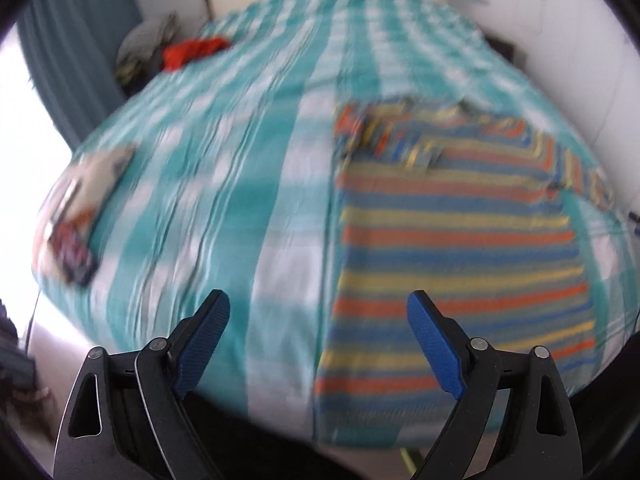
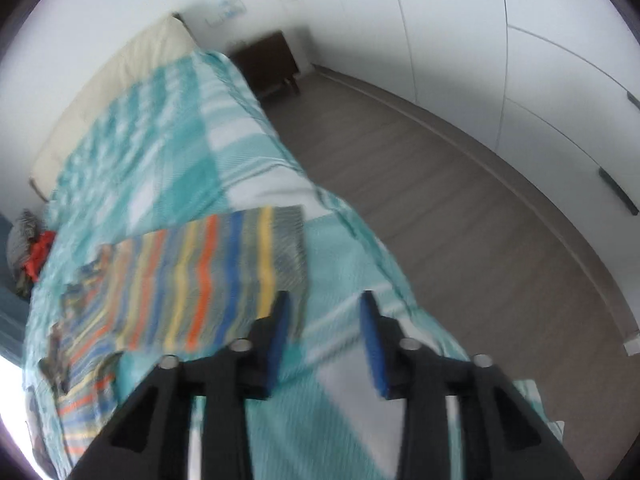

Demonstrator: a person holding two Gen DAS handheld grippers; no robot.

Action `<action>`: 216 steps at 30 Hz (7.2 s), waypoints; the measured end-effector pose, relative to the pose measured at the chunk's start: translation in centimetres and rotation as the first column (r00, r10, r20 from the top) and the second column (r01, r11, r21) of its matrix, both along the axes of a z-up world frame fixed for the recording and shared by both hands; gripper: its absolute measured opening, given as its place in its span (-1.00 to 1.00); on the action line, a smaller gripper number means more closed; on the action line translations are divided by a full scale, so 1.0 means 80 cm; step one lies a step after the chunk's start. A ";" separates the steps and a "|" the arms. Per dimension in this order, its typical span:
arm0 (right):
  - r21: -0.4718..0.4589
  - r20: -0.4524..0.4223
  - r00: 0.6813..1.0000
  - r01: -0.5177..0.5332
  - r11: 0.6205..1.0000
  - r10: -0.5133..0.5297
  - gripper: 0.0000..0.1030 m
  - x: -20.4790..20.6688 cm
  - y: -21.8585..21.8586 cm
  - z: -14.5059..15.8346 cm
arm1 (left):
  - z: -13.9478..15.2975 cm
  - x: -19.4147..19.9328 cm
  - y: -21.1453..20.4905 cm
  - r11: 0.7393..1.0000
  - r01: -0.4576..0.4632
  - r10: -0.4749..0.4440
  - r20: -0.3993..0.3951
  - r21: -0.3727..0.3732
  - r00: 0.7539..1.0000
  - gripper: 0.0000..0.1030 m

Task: Fold small clothes

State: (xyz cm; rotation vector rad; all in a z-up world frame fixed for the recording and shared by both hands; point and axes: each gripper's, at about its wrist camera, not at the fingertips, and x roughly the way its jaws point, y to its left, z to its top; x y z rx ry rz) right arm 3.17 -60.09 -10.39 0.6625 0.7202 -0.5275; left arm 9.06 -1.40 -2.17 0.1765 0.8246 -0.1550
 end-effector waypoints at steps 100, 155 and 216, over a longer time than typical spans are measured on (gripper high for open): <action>-0.072 -0.094 0.964 -0.256 0.964 0.249 0.47 -0.020 0.195 -0.042 | -0.128 0.298 0.230 0.832 -0.540 0.514 -0.192 -0.124 0.836 0.55; -0.317 -0.222 0.956 -0.258 0.913 0.194 1.00 -0.006 0.228 -0.073 | -0.183 0.156 0.124 0.966 -0.248 0.240 -0.106 -0.074 0.965 0.99; -0.519 -0.289 0.950 -0.258 0.815 0.117 0.99 -0.004 0.261 -0.032 | -0.187 0.148 0.118 0.967 -0.249 0.246 -0.057 -0.057 0.968 0.99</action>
